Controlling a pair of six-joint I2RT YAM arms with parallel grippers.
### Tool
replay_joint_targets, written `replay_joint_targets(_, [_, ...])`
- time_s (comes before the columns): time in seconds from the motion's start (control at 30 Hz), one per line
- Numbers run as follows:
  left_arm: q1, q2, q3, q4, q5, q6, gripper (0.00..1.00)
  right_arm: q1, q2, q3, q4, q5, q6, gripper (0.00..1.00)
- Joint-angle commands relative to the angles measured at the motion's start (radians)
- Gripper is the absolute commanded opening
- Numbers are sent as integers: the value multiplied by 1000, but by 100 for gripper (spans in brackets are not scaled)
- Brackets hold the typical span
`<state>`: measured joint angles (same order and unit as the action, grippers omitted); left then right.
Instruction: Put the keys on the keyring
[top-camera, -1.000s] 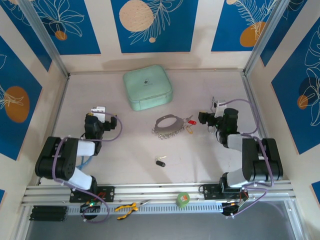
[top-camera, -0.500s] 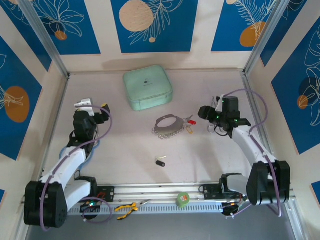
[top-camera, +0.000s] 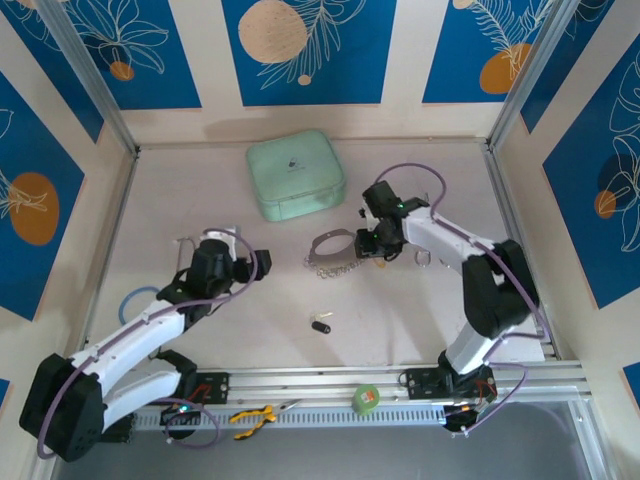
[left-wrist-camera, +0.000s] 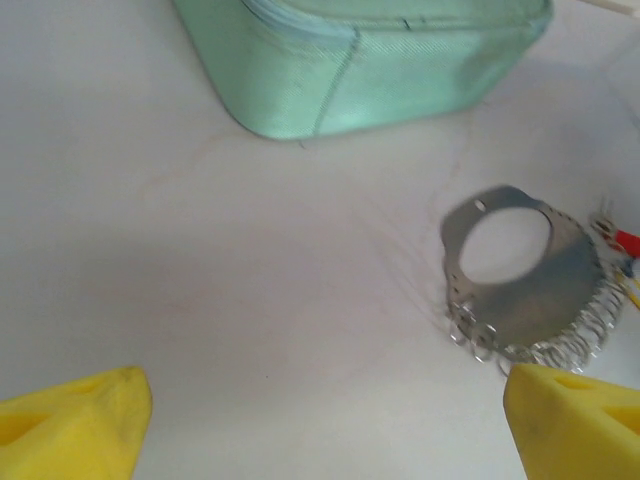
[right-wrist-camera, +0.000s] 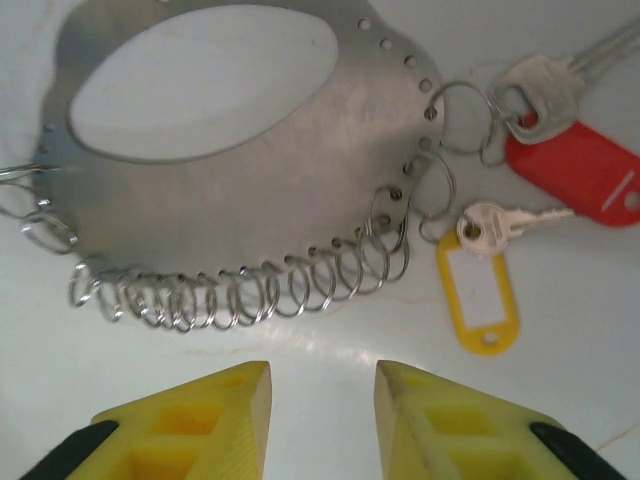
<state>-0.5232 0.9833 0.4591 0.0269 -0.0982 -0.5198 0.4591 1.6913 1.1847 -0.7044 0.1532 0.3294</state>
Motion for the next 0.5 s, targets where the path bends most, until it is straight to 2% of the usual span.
replay_joint_targets(0.0, [-52,-14,-33,-27,-63,-96,90,18,82,89,-92,88,-27,31])
replay_joint_targets(0.1, [-81,-21,-43,-30,-84,-107,90,28,150,154,-116,119,-33,26])
replay_joint_targets(0.47, [-96,-39,-53,-21,-110,-105,90,48,322,327,-233,211,-53,25])
